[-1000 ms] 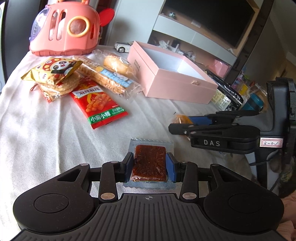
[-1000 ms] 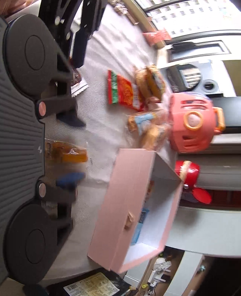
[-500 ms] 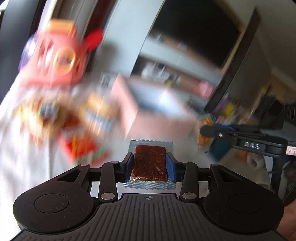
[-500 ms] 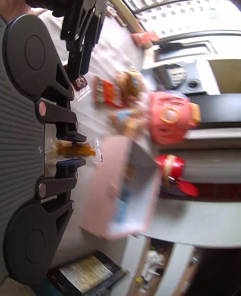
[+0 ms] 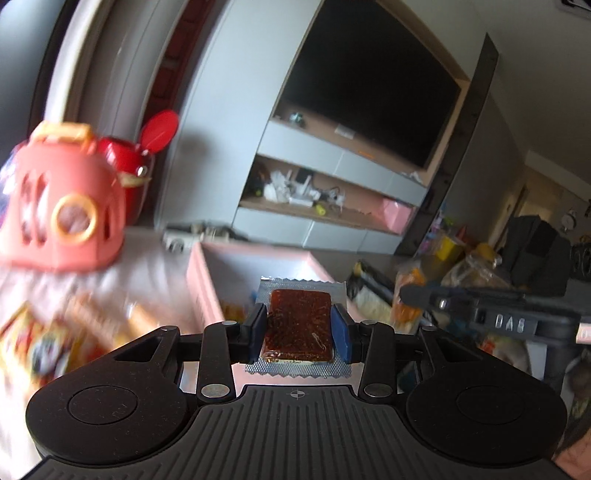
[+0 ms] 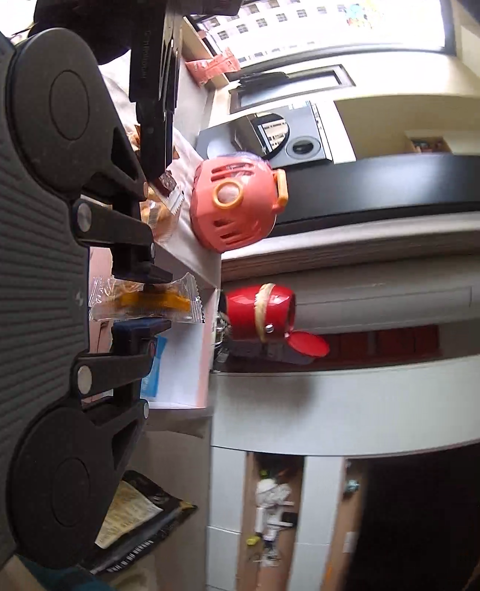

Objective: Organize snacks
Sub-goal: 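Carry both held snacks over the pink box and open both tools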

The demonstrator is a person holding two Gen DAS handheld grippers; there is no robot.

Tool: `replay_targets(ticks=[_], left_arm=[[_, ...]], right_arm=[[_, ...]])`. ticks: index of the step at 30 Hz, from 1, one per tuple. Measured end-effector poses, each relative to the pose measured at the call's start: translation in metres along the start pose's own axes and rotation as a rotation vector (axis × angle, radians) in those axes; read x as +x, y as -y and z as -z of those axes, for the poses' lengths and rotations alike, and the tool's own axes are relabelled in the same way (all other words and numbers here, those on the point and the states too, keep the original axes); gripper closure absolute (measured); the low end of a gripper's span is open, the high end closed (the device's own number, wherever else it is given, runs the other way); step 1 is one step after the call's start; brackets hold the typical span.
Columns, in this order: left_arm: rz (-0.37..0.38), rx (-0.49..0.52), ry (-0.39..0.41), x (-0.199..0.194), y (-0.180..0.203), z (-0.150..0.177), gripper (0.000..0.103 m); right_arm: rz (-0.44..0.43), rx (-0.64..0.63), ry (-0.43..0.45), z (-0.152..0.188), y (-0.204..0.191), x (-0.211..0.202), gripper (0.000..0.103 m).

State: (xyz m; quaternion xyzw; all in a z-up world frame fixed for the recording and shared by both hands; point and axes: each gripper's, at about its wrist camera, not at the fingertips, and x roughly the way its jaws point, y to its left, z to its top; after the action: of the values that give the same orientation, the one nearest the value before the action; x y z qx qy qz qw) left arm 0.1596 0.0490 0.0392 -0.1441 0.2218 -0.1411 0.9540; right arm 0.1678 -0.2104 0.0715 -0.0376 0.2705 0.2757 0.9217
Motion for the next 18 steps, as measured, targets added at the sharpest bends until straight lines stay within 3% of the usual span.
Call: replay_targets(ticks=[3,6,8,9,11,13,14,15,18], left_arm=[[-0.019,-0.022,0.008,0.041,-0.010,-0.039,0.060],[0.004,-0.169,-0.136,0.106,-0.036,-0.068,0.060],[-0.005,-0.200,-0.244,0.151,-0.051,-0.075,0.061],[-0.037,-0.206,-0.260,0.164,-0.056,-0.074,0.061],[-0.061,-0.211,-0.225,0.168,-0.061,-0.068,0.061],[-0.011,-0.237,-0.186,0.157,-0.067,-0.059,0.061],[0.008,-0.251,-0.168,0.149,-0.073,-0.053,0.061],[0.013,-0.257,-0.151,0.139,-0.076,-0.048,0.061],[-0.032,-0.236,-0.097,0.098,-0.074,-0.031,0.061]], right_arm=[[0.030,-0.011,0.000,-0.023,0.005,0.028,0.084],[0.079,0.025,-0.068,-0.048,0.018,0.070,0.084],[0.128,0.038,-0.099,-0.058,0.028,0.095,0.081],[0.163,0.039,-0.107,-0.059,0.032,0.102,0.076],[0.228,0.012,-0.117,-0.058,0.033,0.106,0.070],[0.218,-0.013,-0.096,-0.048,0.031,0.091,0.058],[0.206,-0.020,-0.079,-0.042,0.030,0.081,0.040],[0.213,-0.021,-0.060,-0.034,0.030,0.072,0.030],[0.245,-0.028,-0.045,-0.007,0.027,0.050,0.030]])
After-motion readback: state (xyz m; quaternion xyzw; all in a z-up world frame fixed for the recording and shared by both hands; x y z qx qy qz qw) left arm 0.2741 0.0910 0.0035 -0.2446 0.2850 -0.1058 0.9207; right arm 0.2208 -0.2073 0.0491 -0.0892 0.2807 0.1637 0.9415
